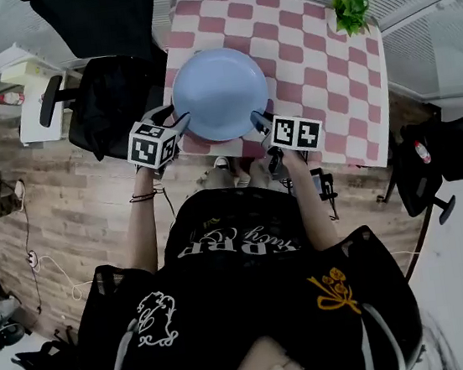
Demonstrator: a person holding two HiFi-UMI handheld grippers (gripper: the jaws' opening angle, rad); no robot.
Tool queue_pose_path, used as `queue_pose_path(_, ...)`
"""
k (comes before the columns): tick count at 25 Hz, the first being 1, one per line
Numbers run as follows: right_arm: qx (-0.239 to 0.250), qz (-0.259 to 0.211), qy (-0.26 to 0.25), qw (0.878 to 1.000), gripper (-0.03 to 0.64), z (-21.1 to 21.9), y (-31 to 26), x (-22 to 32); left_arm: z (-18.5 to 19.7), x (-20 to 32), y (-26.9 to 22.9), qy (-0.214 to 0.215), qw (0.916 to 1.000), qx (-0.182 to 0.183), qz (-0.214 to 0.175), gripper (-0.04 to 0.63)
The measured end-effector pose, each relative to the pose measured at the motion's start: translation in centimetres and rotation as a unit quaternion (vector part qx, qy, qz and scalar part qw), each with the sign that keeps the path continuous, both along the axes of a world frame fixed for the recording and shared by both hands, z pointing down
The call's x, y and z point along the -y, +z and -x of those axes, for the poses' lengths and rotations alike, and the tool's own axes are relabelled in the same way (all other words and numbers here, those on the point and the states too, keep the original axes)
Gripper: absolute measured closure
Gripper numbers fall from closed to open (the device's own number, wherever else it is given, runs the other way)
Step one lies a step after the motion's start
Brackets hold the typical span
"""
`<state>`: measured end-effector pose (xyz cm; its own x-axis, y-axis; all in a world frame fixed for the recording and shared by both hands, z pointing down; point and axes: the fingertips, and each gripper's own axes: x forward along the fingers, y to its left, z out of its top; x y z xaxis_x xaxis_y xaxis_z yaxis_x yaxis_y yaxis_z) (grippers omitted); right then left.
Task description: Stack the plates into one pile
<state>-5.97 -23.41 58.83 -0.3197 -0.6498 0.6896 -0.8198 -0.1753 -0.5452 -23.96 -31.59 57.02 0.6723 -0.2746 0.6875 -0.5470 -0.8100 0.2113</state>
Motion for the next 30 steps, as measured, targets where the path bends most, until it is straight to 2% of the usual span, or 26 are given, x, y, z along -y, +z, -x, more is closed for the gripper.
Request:
queue_pose_path(11,-0.037,0.039,-0.02,0.998,0.514,1.7,1.9,-1.1,2.1,-1.9,3.1,-0.02,0.9989,0.001,0.041,0.399)
queue_pose_path(16,-0.049,0.037,-0.023,0.998,0.514,1.9,2.6,-1.0,2.3,-1.8,4.0,-0.036,0.9978,-0.009,0.055,0.399)
queue_pose_path(20,-0.08,0.035,-0.045,0.995,0.508,1.8,2.7,-0.8,2.0,-1.7,4.1,-0.029,0.9987,-0.001,0.041,0.397)
queue_pose_path(22,-0.088,0.03,-0.055,0.994,0.48,1.9,2.5,-0.7,2.1,-1.7,3.5,-0.031,0.999,-0.003,0.032,0.397)
queue_pose_path(27,-0.096,0.002,-0.027,0.995,0.474,1.0,0.7,-0.4,2.4,-1.1,0.6,-0.053,0.9971,-0.051,0.022,0.397)
queue_pose_path(30,-0.09,-0.031,-0.002,0.995,0.476,0.8,-1.1,-0.3,1.8,-0.7,-1.6,-0.04,0.9966,-0.072,0.0,0.399)
